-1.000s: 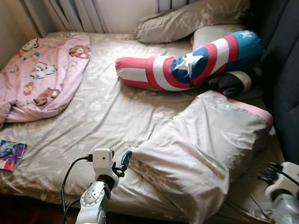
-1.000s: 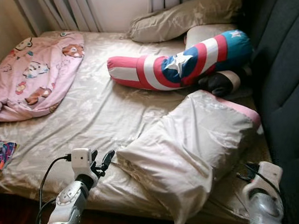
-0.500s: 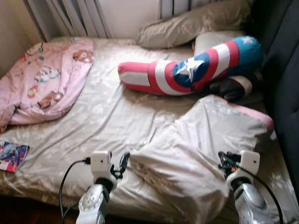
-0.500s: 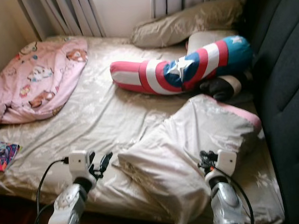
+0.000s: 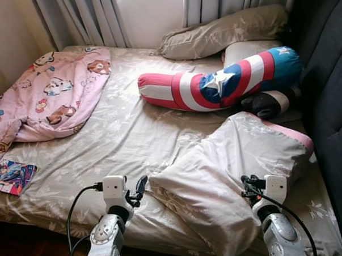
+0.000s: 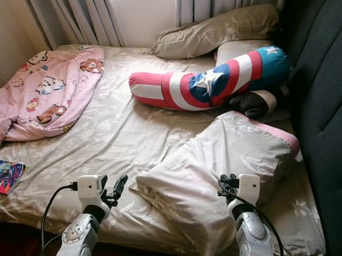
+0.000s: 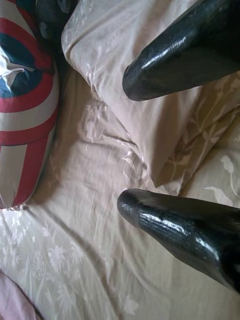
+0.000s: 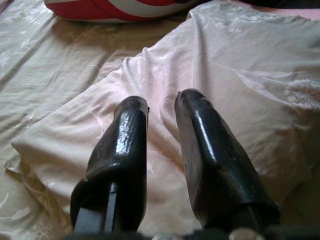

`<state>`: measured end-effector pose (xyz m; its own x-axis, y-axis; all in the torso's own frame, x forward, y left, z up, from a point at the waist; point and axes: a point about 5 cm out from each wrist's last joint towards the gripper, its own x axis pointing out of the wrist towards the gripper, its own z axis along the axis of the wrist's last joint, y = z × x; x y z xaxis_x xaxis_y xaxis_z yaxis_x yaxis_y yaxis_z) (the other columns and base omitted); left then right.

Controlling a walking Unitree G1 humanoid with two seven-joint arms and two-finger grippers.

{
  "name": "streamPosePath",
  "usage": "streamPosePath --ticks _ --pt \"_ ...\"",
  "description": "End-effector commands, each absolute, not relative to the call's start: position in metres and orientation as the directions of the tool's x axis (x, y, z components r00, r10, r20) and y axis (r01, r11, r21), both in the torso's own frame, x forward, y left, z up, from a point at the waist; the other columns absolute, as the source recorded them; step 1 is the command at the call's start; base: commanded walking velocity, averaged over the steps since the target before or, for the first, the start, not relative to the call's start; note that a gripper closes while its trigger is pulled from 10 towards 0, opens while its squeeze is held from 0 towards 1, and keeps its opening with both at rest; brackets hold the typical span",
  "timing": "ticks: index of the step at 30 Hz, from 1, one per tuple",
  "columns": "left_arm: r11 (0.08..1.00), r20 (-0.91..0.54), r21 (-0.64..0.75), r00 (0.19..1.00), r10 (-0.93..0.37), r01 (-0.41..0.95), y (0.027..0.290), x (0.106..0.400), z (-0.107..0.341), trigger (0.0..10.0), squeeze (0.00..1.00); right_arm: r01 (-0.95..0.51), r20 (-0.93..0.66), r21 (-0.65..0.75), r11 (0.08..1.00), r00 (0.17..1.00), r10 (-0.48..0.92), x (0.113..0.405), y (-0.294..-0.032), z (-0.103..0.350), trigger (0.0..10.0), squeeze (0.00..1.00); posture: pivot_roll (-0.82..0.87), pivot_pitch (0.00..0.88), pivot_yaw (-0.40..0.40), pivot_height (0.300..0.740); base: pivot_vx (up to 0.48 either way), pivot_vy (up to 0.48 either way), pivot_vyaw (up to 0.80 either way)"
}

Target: Clean up the room

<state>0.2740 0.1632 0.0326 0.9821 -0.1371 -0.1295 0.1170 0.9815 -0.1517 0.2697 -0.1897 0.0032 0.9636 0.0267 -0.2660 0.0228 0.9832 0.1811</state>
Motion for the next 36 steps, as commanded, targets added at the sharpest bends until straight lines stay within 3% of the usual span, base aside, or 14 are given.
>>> streamPosePath --ticks 1,11,15,36 --pt "0.983 -0.123 -0.135 0.983 -0.137 0.121 0.164 0.273 0.035 10.0 0.00 0.011 -0.293 0.178 0.984 0.955 0.042 0.265 -0.185 -0.002 10.0 0.00 0.04 0.031 -0.007 0.701 0.000 0.000 0.00" --pt "0.983 -0.123 -0.138 0.983 -0.139 0.122 0.162 0.270 0.034 10.0 0.00 0.032 -0.333 0.162 0.986 0.942 0.024 0.264 -0.185 -0.007 10.0 0.00 0.05 0.052 -0.009 0.701 0.000 0.000 0.00" --pt "0.983 -0.124 -0.142 0.984 -0.131 0.113 0.164 0.270 0.034 10.0 0.00 0.018 -0.344 0.159 0.987 0.938 0.038 0.263 -0.181 -0.009 10.0 0.00 0.06 0.060 -0.007 0.677 0.000 0.000 0.00" --pt "0.984 -0.129 -0.143 0.983 -0.127 0.109 0.167 0.269 0.035 10.0 0.00 0.021 -0.400 0.152 0.988 0.915 0.043 0.259 -0.175 -0.018 10.0 0.00 0.07 0.101 0.005 0.677 0.000 0.000 0.00"
